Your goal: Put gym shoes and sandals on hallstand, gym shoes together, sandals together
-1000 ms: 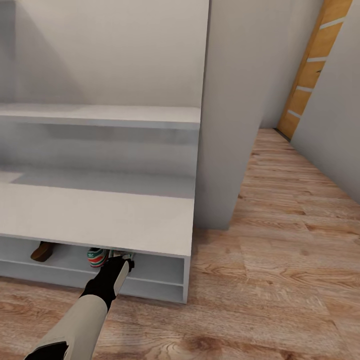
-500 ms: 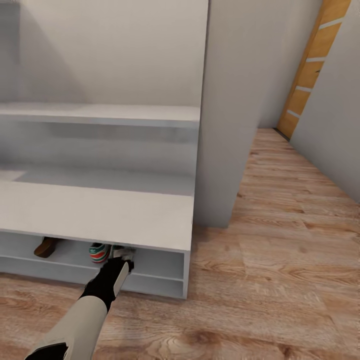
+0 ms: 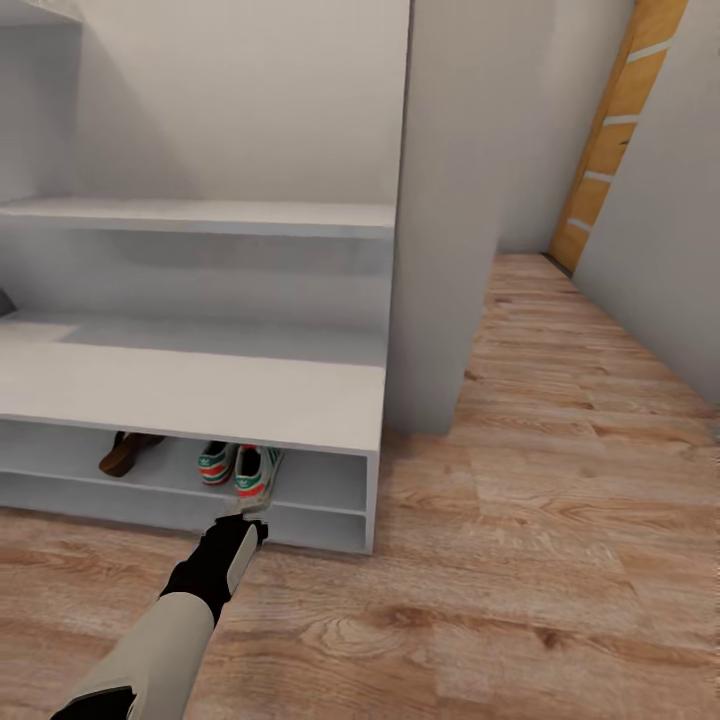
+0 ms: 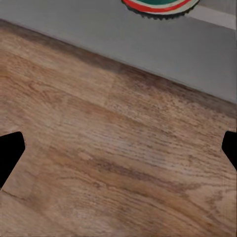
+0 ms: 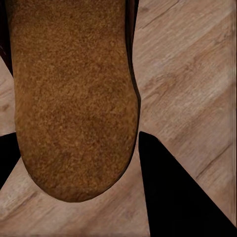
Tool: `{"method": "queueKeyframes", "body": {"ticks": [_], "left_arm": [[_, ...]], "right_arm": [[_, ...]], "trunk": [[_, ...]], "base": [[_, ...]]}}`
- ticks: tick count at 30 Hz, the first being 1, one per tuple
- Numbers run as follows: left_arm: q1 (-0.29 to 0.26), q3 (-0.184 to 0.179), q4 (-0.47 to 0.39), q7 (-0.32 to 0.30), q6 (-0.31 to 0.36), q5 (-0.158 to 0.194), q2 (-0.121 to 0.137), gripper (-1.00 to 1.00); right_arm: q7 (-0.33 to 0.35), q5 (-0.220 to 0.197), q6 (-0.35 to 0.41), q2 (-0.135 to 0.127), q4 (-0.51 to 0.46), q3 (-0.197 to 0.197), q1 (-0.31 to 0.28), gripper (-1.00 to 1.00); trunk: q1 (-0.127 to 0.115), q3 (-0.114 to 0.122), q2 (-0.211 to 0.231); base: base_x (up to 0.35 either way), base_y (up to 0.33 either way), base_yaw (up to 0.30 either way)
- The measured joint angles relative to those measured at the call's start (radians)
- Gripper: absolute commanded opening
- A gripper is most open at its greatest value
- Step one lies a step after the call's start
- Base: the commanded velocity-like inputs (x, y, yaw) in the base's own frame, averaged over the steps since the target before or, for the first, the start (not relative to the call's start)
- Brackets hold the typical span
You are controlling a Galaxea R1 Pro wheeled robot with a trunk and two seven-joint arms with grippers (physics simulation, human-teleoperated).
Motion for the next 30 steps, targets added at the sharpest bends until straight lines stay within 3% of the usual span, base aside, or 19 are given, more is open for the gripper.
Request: {"method": "queueKeyframes", "body": {"ticks": [6,12,23,30], "left_arm": [[0.001,0.000,0.000,0.000,0.000,0.000,0.000,1.00],[0.018,-0.001,-0.003,-0.001,0.000,0.001,0.000,1.00],[0.141,0.000,-0.030,-0.014,-0.001,0.006,0.002,1.00],[0.195,-0.001,-0.040,-0.050,-0.062,0.008,0.035,1.00]], "right_arm": [[-0.001,0.004,-0.001,0.001,0.002,-0.002,0.000,-1.00],[0.000,0.007,-0.008,0.002,0.000,-0.005,0.000,-1.00],[0.000,0.007,-0.009,0.002,-0.001,-0.008,0.000,-1.00],[0.000,0.007,-0.006,0.002,-0.002,-0.010,0.000,-1.00]], "trunk": [[0.000,0.000,0.000],[0.000,0.000,0.000],[0.000,0.000,0.000],[0.000,0.000,0.000]], "base": [[-0.328,0.000,0.000],[-0.092,0.000,0.000],[-0.006,0.016,0.000],[0.000,0.104,0.000]]}}
